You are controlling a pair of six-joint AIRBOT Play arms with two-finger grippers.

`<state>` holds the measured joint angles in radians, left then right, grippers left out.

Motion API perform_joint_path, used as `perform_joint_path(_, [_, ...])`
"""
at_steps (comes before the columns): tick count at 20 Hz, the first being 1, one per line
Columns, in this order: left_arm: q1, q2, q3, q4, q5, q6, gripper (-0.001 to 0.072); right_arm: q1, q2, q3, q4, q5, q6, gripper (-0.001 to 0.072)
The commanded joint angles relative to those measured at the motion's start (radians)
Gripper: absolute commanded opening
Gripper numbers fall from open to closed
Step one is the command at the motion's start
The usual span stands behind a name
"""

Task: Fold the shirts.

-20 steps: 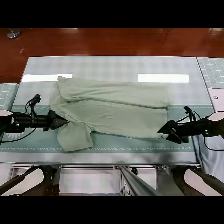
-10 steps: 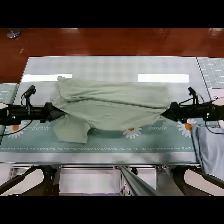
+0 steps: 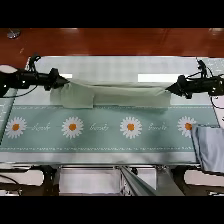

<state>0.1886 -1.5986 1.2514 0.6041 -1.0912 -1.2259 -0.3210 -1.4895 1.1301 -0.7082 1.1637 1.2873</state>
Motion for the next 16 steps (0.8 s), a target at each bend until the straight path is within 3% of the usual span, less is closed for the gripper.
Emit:
perform_joint_path(1, [-0.021,-0.201,0.250,0.002,-0.014,-0.111,0.0022,0.015,-0.120,0.123,-0.001,-0.012,0.023,0.0019])
perform_joint_path(5, [-0.026,-0.348,0.376,0.002,-0.100,-0.133,0.0022,0.019,-0.224,0.165,-0.001,-0.022,0.039,0.0029])
perform_joint_path(6, [-0.027,-0.369,0.377,0.002,-0.131,-0.130,0.0061,0.019,-0.243,0.165,0.000,-0.024,0.040,0.0206])
perform_joint_path(7, [-0.025,-0.385,0.378,0.002,-0.171,-0.130,0.0454,0.019,-0.257,0.165,0.000,-0.017,0.038,0.0519])
perform_joint_path(8, [-0.011,-0.391,0.381,0.006,-0.220,-0.133,0.0703,0.012,-0.258,0.167,-0.003,-0.015,0.028,0.0626])
perform_joint_path(11, [0.107,-0.377,0.468,0.193,-0.425,-0.254,0.0700,-0.081,-0.256,0.240,-0.023,0.120,-0.005,0.0626])
perform_joint_path(13, [0.182,-0.298,0.465,0.385,-0.481,-0.248,0.0699,-0.147,-0.246,0.246,-0.087,0.182,-0.009,0.0626])
perform_joint_path(16, [0.243,-0.100,0.294,0.491,-0.312,-0.210,0.0699,-0.154,-0.248,0.183,-0.200,0.148,0.037,0.0626])
